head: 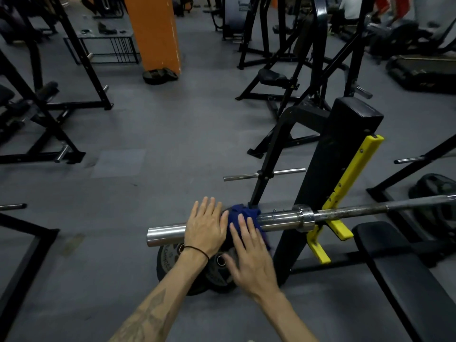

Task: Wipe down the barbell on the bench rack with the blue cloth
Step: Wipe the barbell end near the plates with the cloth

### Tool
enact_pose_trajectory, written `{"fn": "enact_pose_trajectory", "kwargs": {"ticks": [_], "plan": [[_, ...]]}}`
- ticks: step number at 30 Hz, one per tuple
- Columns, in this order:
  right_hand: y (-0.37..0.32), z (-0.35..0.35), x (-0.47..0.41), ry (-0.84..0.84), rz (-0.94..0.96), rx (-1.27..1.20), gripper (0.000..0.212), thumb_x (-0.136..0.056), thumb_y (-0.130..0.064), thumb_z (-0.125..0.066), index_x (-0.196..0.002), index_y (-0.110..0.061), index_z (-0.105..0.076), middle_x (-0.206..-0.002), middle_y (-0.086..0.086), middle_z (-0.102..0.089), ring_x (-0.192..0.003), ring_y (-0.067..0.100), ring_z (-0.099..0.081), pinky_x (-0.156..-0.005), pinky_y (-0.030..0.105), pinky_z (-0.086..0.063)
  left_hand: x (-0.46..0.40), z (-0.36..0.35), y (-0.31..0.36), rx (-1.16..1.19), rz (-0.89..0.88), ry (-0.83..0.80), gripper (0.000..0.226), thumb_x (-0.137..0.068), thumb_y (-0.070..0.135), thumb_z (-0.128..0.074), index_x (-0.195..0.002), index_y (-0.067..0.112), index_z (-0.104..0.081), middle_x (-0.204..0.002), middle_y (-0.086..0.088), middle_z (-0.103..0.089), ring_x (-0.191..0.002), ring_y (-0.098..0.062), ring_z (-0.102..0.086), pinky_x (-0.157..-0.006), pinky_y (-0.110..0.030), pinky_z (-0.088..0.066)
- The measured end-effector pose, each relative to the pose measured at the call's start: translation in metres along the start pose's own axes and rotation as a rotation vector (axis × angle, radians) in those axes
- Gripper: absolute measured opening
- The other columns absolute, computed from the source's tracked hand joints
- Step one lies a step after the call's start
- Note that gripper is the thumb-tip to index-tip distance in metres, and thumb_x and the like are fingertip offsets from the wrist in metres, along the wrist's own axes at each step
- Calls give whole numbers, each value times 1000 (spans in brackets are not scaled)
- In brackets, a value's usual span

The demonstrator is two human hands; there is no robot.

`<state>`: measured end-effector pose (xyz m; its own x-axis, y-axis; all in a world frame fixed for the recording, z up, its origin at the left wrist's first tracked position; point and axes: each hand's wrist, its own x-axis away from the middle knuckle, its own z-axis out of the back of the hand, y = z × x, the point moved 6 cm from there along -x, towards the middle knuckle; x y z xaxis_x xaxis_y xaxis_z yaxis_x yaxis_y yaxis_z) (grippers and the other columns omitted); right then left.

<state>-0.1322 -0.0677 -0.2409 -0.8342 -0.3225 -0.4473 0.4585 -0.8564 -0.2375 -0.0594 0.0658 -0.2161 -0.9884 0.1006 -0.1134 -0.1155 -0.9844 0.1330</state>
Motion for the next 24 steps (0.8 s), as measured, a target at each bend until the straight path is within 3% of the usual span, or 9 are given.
{"fn": "enact_pose_trajectory", "kwargs": {"ticks": [2, 5, 7, 10, 14, 17, 19, 22, 24], "plan": [[23, 7, 4, 30, -36, 65, 70, -103, -44, -48, -162, -12, -30, -172, 11, -14, -159, 31, -15, -124, 51, -21, -3, 2, 1, 8, -8, -30, 78, -99, 53, -2, -147, 13, -48, -156, -9, -43, -149, -25, -30, -125, -44, -17], [22, 7, 4, 109, -290, -59, 73, -103, -47, -45, -163, -11, -26, -173, 12, -13, -159, 34, -10, -129, 44, -8, -6, 7, 2, 39, 19, -34, 83, -95, 60, 1, -152, 17, -42, -160, -6, -36, -152, -22, -23, -125, -41, -14], [7, -2, 5, 57, -209, -97, 75, -102, -48, -48, -163, -9, -27, -172, 12, -14, -159, 35, -9, -130, 43, -7, -5, 6, 2, 48, 39, -63, 87, -92, 63, 4, -154, 19, -37, -162, -5, -32, -153, -21, -20, -125, -40, -12], [28, 7, 9, 23, -51, 33, 70, -103, -44, -47, -163, -12, -28, -173, 9, -13, -159, 31, -13, -124, 52, -20, -6, 6, 0, 53, 44, -93, 90, -89, 65, 8, -157, 21, -30, -165, -2, -26, -154, -19, -13, -125, -38, -8], [29, 9, 6, 90, -375, -132, 72, -105, -48, -41, -164, -13, -21, -174, 6, -6, -160, 31, -3, -128, 49, -10, -8, 8, 2, 35, 52, -106, 94, -85, 67, 9, -156, 21, -32, -163, -3, -31, -153, -20, -19, -124, -38, -13], [2, -3, 7, -13, -107, -83, 75, -104, -49, -46, -164, -12, -23, -174, 9, -8, -160, 31, -8, -128, 46, -11, -10, 7, 0, 45, 63, -145, 88, -91, 67, 3, -156, 21, -32, -162, -4, -33, -152, -21, -22, -124, -39, -16], [21, 4, 10, -11, -27, 24, 71, -104, -45, -46, -163, -13, -26, -173, 9, -11, -160, 30, -12, -126, 50, -17, -12, 4, -1, 50, 69, -181, 76, -100, 64, -8, -157, 20, -30, -162, -5, -32, -152, -21, -22, -124, -40, -15], [34, 13, 12, 90, -271, -55, 71, -104, -44, -44, -164, -13, -24, -174, 8, -10, -160, 31, -9, -128, 47, -11, -14, 5, 1, 42, 74, -203, 71, -102, 61, -14, -156, 19, -32, -160, -6, -36, -150, -23, -26, -124, -41, -17], [11, 4, 8, 77, -287, -115, 75, -103, -49, -45, -164, -12, -22, -173, 9, -10, -160, 32, -5, -130, 40, -2, -16, 6, 1, 44, 84, -203, 71, -102, 61, -15, -155, 18, -35, -158, -6, -39, -149, -24, -29, -122, -41, -19]]}}
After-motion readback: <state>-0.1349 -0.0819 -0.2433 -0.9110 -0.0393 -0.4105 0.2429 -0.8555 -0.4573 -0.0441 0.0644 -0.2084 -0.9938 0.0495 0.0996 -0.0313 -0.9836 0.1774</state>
